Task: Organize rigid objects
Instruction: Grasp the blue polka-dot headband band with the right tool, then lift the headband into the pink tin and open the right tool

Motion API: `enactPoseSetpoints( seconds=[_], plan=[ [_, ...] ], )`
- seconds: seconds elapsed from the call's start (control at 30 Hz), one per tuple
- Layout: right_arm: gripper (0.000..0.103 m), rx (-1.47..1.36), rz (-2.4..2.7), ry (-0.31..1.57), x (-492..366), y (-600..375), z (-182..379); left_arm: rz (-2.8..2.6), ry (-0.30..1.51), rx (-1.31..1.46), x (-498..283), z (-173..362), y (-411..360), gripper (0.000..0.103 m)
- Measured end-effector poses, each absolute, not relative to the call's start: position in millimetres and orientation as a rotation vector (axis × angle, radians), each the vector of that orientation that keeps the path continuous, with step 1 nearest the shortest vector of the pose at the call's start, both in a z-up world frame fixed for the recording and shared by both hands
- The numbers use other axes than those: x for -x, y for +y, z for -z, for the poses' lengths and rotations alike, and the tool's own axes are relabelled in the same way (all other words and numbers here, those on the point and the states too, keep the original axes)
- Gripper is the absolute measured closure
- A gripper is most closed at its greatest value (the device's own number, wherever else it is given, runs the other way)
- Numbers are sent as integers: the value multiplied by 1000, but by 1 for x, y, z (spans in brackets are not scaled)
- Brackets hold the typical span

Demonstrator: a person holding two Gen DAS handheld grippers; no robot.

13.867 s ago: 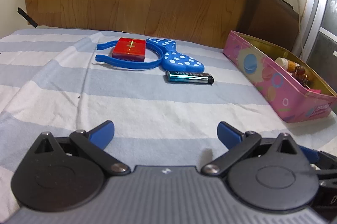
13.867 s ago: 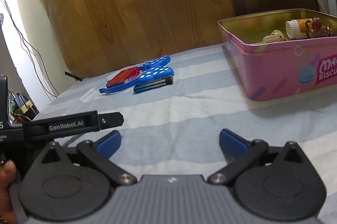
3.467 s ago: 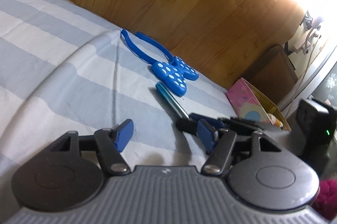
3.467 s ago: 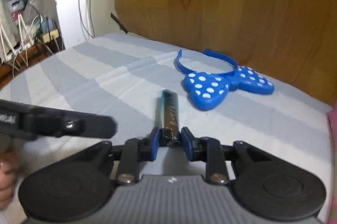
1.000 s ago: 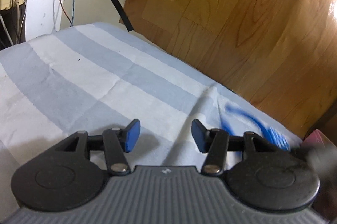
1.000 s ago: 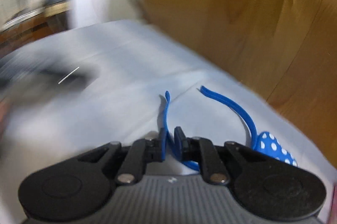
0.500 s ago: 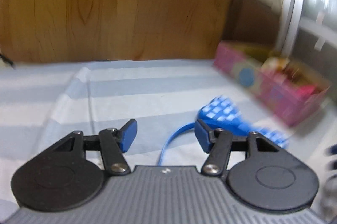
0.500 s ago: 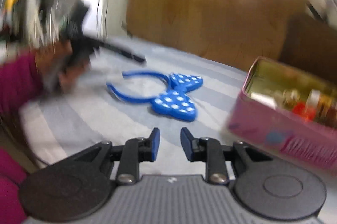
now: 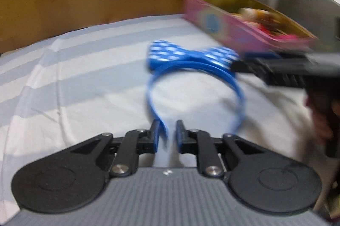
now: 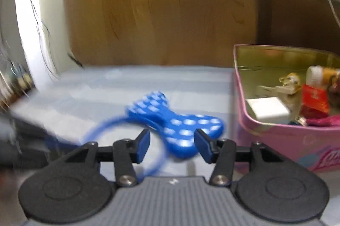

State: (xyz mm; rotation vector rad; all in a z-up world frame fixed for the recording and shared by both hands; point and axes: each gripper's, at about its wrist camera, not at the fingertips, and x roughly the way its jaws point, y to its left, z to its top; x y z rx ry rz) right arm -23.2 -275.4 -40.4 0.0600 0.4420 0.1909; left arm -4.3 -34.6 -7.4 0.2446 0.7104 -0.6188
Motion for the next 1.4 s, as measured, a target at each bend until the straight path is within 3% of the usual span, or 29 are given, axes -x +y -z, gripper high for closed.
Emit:
enactPoseSetpoints(
  seconds=[0.1, 0.17, 0.33, 0.4, 0.47, 0.5, 0.53, 0.7, 0.8, 1.0, 1.13, 1.23, 1.4],
  plan=[
    [50, -49, -195, 394, 59, -277, 43, 627, 644, -231, 18, -7, -24, 65],
    [49, -42, -192, 390, 75, -277, 49, 589, 613, -208, 12, -15, -18, 62],
    [46, -37, -183, 465, 68, -261, 61, 434, 604, -327, -30, -4, -52, 63],
    [46, -48, -160, 506, 54, -255, 65, 409, 637, -389, -41, 14, -64, 74],
    [54, -83, -181, 529, 43, -255, 68, 421, 613, -386, -37, 22, -67, 89],
    [72, -72, -172, 522, 42, -252, 69, 428, 603, -382, -32, 24, -67, 94],
    [80, -58, -176, 523, 39, -251, 69, 421, 598, -366, -28, 24, -66, 94],
    [89, -91, -175, 493, 39, -256, 67, 390, 564, -187, -10, 20, -47, 93],
    [100, -55, -193, 406, 50, -253, 55, 405, 489, -129, -1, -6, -45, 93],
    [100, -10, -128, 234, 72, -280, 7, 437, 283, -184, 6, -60, -99, 94],
    [95, -93, -179, 258, 92, -312, -3, 430, 298, -192, -2, -70, -108, 94],
    [91, -148, -204, 321, 99, -321, 11, 406, 358, -205, 0, -52, -91, 93],
    [87, -224, -237, 419, 95, -315, 50, 459, 617, -65, 5, -3, -42, 93]
  ],
)
